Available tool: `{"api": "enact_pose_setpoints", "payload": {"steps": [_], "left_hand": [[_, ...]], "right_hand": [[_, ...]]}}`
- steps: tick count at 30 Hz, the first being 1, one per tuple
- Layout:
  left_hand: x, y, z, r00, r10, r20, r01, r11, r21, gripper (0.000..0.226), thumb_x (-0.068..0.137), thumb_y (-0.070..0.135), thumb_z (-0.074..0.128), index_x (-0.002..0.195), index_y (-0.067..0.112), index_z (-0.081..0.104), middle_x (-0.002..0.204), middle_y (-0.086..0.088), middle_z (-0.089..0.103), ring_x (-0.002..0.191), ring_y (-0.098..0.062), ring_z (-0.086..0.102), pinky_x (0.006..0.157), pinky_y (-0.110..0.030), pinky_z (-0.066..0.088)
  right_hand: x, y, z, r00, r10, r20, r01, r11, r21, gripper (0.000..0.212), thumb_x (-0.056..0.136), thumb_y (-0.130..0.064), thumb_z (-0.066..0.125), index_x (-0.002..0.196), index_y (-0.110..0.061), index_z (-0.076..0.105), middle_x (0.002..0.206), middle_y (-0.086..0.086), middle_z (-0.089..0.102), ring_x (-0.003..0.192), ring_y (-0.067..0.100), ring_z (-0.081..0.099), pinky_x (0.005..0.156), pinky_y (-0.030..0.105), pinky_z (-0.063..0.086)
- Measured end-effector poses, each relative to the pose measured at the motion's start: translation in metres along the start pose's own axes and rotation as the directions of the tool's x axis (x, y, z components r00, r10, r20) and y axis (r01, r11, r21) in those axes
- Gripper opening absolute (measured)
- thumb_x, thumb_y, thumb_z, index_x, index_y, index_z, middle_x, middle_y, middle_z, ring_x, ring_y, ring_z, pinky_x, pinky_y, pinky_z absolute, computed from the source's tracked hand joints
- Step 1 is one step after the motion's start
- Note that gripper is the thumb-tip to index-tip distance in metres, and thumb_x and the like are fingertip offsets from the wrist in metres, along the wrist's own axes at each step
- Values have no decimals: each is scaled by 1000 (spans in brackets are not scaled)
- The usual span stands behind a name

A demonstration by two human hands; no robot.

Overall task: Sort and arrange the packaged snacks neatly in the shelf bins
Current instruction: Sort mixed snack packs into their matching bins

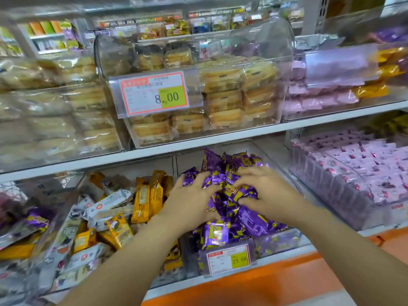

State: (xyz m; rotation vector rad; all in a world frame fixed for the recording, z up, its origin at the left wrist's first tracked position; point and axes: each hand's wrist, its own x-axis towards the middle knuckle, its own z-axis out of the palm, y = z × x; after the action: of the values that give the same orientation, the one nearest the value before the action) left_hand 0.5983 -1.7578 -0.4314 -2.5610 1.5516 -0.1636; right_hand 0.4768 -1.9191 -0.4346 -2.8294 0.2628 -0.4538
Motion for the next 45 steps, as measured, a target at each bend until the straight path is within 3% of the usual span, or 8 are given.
{"api": "enact_pose_setpoints", "payload": {"steps": [8,15,19,25,30,34,39,45], "left_hand": [[4,-24,-8,987,30,-158,-123,772,-623,54,86,33,67,136,31,46,140,5,41,130,-5,36,97,-6,29],[-21,-42,-18,994,-48,-103,-28,775,-631,29,87,33,66,114,38,57,88,16,57,72,2,52,63,-8,37],[-34,-37,-20,997,70,36,-30,760,-649,23,80,36,73,102,35,64,91,18,63,85,13,55,73,-6,38],[-33,-26,-18,981,132,142,-66,916,-396,32,82,52,63,111,39,61,106,18,61,110,-1,47,116,-37,8],[-37,-32,-15,982,138,128,-72,905,-420,38,79,59,61,114,42,61,117,22,48,114,4,31,115,-40,12],[-33,-33,-15,987,94,134,-34,919,-393,42,77,63,60,112,41,62,119,26,36,128,1,18,117,-45,4],[-30,-33,-13,951,48,307,20,977,-213,50,81,67,52,123,41,57,154,7,22,144,-12,-9,111,-61,-11],[-28,-37,-7,976,13,219,41,970,-239,47,82,66,52,123,43,55,154,9,20,144,-13,-13,111,-59,-15]], "right_hand": [[4,-22,30,977,-16,211,19,1000,-16,89,71,-65,65,145,-38,24,147,-9,32,139,15,16,115,47,12],[15,-6,15,997,65,38,-54,970,-238,14,88,-31,53,94,-28,65,90,-12,65,110,17,48,102,31,30],[22,10,6,986,97,-139,-88,994,69,22,86,-22,63,107,-24,67,108,1,63,108,22,54,91,34,44],[48,-15,40,952,-120,283,98,991,90,67,84,-49,62,143,-42,31,154,-4,24,139,22,26,110,43,29],[35,-4,17,921,-132,366,116,991,67,46,82,-34,65,125,-37,47,113,-6,62,98,9,56,87,31,44],[19,7,-6,955,-7,296,27,998,-64,29,90,-27,54,112,-44,48,61,-6,43,54,0,38,55,25,33],[17,18,-15,957,146,251,-113,983,-142,31,93,-30,52,120,-43,46,72,-14,47,68,1,44,65,29,36],[46,-11,11,986,-98,138,116,985,-130,35,94,-41,48,129,-44,51,149,-14,33,137,16,25,111,37,20]]}}
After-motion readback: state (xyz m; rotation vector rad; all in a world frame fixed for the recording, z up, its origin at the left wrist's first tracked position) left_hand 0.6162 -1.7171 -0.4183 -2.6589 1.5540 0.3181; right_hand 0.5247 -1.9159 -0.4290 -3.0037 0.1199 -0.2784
